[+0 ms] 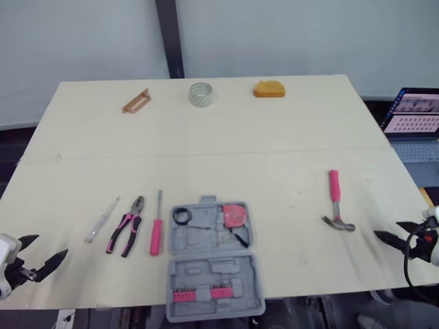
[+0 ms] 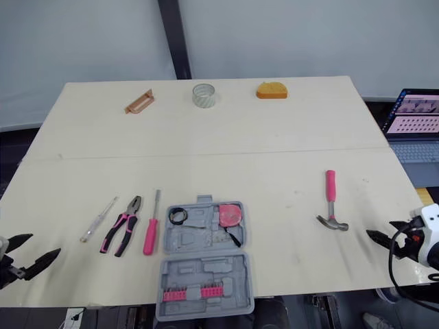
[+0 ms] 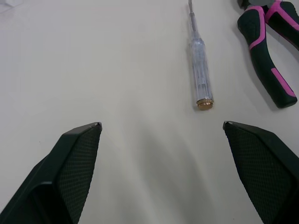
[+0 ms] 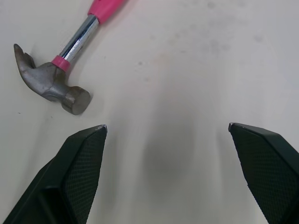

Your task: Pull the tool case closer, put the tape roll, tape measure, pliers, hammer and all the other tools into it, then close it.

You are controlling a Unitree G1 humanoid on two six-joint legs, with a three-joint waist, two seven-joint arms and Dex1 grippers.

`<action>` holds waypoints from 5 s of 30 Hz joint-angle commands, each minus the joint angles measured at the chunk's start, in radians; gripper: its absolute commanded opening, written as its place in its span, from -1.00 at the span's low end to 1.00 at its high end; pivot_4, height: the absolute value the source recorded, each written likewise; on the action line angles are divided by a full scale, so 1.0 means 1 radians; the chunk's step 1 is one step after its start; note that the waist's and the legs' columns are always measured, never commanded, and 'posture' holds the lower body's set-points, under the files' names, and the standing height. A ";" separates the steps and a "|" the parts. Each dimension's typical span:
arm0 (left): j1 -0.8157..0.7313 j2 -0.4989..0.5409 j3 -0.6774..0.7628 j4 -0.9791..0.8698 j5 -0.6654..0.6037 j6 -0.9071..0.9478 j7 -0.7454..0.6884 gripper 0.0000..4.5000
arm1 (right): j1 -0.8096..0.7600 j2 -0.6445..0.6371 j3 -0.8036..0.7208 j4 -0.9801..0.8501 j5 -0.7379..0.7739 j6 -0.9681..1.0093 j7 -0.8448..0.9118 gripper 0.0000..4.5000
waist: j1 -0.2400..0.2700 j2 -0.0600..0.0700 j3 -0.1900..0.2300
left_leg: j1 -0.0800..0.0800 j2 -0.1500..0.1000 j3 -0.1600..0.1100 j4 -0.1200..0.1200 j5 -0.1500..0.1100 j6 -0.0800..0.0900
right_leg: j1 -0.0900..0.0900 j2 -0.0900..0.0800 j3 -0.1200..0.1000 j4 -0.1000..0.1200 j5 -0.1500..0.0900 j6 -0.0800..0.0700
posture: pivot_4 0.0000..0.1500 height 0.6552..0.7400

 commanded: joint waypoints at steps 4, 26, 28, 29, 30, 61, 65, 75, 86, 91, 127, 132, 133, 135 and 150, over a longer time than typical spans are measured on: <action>-0.006 0.006 0.023 0.046 -0.005 -0.042 0.018 1.00 | 0.010 -0.027 0.002 -0.007 -0.007 -0.017 0.034 0.96 | 0.001 0.000 0.000 | 0.000 0.000 0.000 0.000 0.000 0.000 | 0.000 0.000 0.000 0.000 0.000 0.000 | 1.00 1.00; -0.041 -0.045 -0.010 -0.041 -0.050 0.021 0.038 1.00 | 0.115 -0.001 -0.002 -0.538 0.155 0.254 0.084 0.96 | 0.006 0.000 0.000 | 0.000 0.000 0.000 0.000 0.000 0.000 | 0.000 0.000 0.000 0.001 0.000 0.000 | 1.00 1.00; -0.038 -0.071 -0.029 -0.108 -0.067 0.058 0.050 1.00 | 0.106 0.011 0.029 -0.685 0.193 0.317 0.071 0.96 | 0.007 0.000 0.000 | 0.000 0.000 0.000 0.001 0.000 0.000 | 0.000 0.000 0.001 0.001 0.000 0.000 | 1.00 1.00; -0.037 -0.079 -0.034 -0.130 -0.071 0.072 0.055 1.00 | 0.101 0.014 0.039 -0.733 0.206 0.342 0.064 0.96 | 0.007 0.000 0.000 | 0.000 0.000 0.000 0.001 0.000 0.000 | 0.000 0.000 0.001 0.001 0.000 0.000 | 1.00 1.00; -0.038 -0.092 -0.042 -0.159 -0.075 0.084 0.065 1.00 | 0.093 0.017 0.055 -0.783 0.221 0.365 0.060 0.96 | 0.008 0.000 0.000 | 0.000 0.000 0.000 0.001 0.000 0.000 | 0.000 0.000 0.000 0.001 0.000 0.000 | 1.00 1.00; -0.219 -0.231 -0.386 -0.585 0.028 0.641 0.473 1.00 | -0.360 0.249 0.532 -1.095 0.230 0.506 -0.039 0.96 | 0.029 -0.003 0.000 | -0.001 0.000 -0.002 0.003 0.000 0.000 | 0.000 0.000 0.000 0.003 0.000 0.000 | 1.00 1.00; -0.232 -0.230 -0.422 -0.566 0.060 0.658 0.485 1.00 | -0.362 0.248 0.530 -1.111 0.238 0.505 -0.040 0.96 | 0.029 -0.003 0.000 | -0.001 0.000 -0.002 0.003 0.000 0.000 | 0.000 0.000 0.000 0.003 0.000 0.000 | 1.00 1.00; -0.244 -0.232 -0.438 -0.539 0.080 0.689 0.495 1.00 | -0.366 0.234 0.539 -1.137 0.232 0.500 -0.032 0.96 | 0.029 -0.003 0.000 | -0.001 0.000 -0.002 0.003 0.000 -0.001 | 0.000 0.000 0.000 0.003 0.000 0.000 | 1.00 1.00; -0.273 -0.259 -0.462 -0.512 0.096 0.732 0.523 1.00 | -0.372 0.234 0.544 -1.129 0.228 0.500 -0.030 0.96 | 0.032 -0.002 -0.001 | 0.000 0.000 -0.002 0.003 0.000 -0.001 | 0.000 0.000 0.000 0.003 0.000 0.000 | 1.00 1.00; -0.282 -0.265 -0.472 -0.503 0.089 0.742 0.517 1.00 | -0.371 0.235 0.546 -1.126 0.229 0.503 -0.031 0.96 | 0.034 -0.002 -0.001 | 0.000 0.000 -0.002 0.003 0.000 -0.001 | 0.000 0.000 0.000 0.003 0.000 0.000 | 1.00 1.00; -0.439 -0.091 -0.368 -0.747 -0.033 0.882 0.386 0.14 | -0.425 0.262 0.539 -1.093 0.221 0.473 -0.017 1.00 | 0.028 -0.006 0.002 | -0.002 0.000 -0.003 0.003 0.000 -0.001 | -0.001 0.000 0.000 0.003 0.000 0.000 | 1.00 1.00; -0.526 0.089 -0.376 -0.651 -0.069 0.706 0.144 0.14 | -0.548 0.269 0.557 -1.024 0.207 0.465 0.020 1.00 | 0.019 -0.005 0.002 | -0.002 0.000 -0.002 0.002 0.000 -0.001 | -0.002 0.000 0.000 0.002 0.000 0.000 | 1.00 1.00; -0.547 0.121 -0.402 -0.615 -0.062 0.648 0.082 0.14 | -0.573 0.269 0.572 -1.008 0.191 0.451 0.034 1.00 | 0.018 -0.005 0.003 | -0.002 0.000 -0.002 0.002 0.000 -0.001 | -0.002 0.000 0.000 0.002 0.000 0.000 | 1.00 1.00; -0.596 0.177 -0.480 -0.532 -0.028 0.510 -0.049 0.14 | -0.641 0.275 0.628 -0.963 0.135 0.438 0.049 1.00 | 0.012 -0.005 0.003 | -0.002 0.000 -0.002 0.002 0.000 -0.001 | -0.002 0.001 -0.001 0.002 0.000 0.000 | 1.00 1.00; -1.051 0.100 -0.836 -0.181 0.091 0.327 -0.374 0.14 | -0.924 0.482 0.913 -0.739 -0.134 0.526 0.030 1.00 | -0.020 -0.005 0.003 | -0.010 0.000 0.001 0.000 0.000 -0.001 | -0.016 0.000 -0.003 0.009 0.000 0.000 | 1.00 1.00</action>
